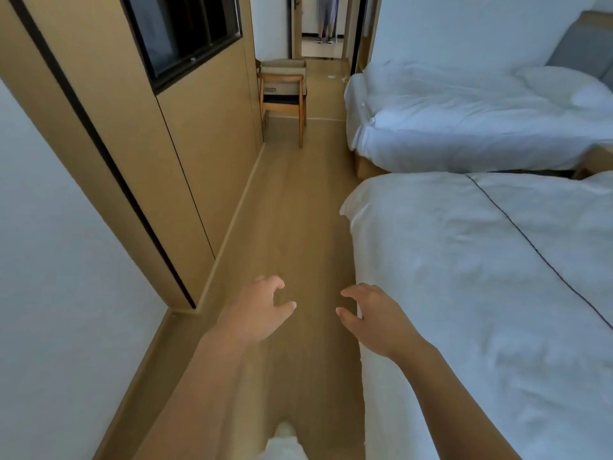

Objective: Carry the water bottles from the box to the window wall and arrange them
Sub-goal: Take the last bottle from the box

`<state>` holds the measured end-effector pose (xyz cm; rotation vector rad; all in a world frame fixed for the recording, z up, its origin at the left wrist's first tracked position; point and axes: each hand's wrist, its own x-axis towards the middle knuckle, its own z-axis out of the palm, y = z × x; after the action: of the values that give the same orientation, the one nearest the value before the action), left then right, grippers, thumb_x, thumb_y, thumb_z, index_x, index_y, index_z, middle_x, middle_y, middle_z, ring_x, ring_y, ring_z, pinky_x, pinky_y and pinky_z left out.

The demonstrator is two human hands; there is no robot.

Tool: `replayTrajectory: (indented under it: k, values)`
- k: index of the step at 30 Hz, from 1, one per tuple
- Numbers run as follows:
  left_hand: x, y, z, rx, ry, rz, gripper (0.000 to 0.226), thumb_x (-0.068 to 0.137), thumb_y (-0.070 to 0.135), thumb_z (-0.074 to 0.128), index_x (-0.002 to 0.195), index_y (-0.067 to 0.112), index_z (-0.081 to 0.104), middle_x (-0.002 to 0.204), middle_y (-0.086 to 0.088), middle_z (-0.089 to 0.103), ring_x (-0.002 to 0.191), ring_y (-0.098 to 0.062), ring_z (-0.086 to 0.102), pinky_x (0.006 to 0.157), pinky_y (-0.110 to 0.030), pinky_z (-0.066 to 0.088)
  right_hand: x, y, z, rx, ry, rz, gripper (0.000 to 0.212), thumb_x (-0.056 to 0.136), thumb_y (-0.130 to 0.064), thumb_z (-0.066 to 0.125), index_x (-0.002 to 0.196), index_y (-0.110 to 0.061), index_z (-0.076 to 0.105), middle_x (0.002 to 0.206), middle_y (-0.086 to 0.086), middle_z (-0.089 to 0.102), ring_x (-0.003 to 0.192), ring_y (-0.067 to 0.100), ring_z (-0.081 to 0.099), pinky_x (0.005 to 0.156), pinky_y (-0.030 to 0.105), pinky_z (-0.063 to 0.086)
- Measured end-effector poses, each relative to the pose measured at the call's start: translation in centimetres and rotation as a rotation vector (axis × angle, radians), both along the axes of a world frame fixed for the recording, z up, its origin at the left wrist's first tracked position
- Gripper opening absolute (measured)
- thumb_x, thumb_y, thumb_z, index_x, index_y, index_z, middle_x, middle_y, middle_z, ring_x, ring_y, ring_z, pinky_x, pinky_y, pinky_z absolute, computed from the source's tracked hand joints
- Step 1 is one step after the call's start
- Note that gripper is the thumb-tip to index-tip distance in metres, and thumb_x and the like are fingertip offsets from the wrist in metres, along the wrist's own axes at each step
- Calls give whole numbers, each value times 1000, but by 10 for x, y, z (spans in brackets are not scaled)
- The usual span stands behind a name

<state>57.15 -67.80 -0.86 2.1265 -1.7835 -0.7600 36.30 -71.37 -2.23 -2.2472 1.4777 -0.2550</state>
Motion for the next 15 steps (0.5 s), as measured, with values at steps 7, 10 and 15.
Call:
replayTrajectory:
  k: [7,10,15]
  values:
    - [45,-156,13,8,-40,-30,46,91,46,53,130,23,48,129,7,49,111,-13,51,91,-33,45,48,-153,8,53,28,-65,38,94,-38,49,118,-10,54,120,5,56,107,18,51,91,32,46]
    - [56,-208,6,57,-56,-29,46,91,46,53,130,23,48,130,7,48,112,-13,51,90,-33,45,61,-206,3,73,27,-57,42,94,-39,49,126,-12,51,126,3,54,114,18,49,94,33,46]
    - [67,-304,-6,82,-65,-18,46,90,44,55,130,21,49,130,4,50,111,-14,52,94,-36,45,71,-308,-8,66,-19,-34,39,94,-36,51,126,-15,52,124,0,56,110,15,50,88,22,41]
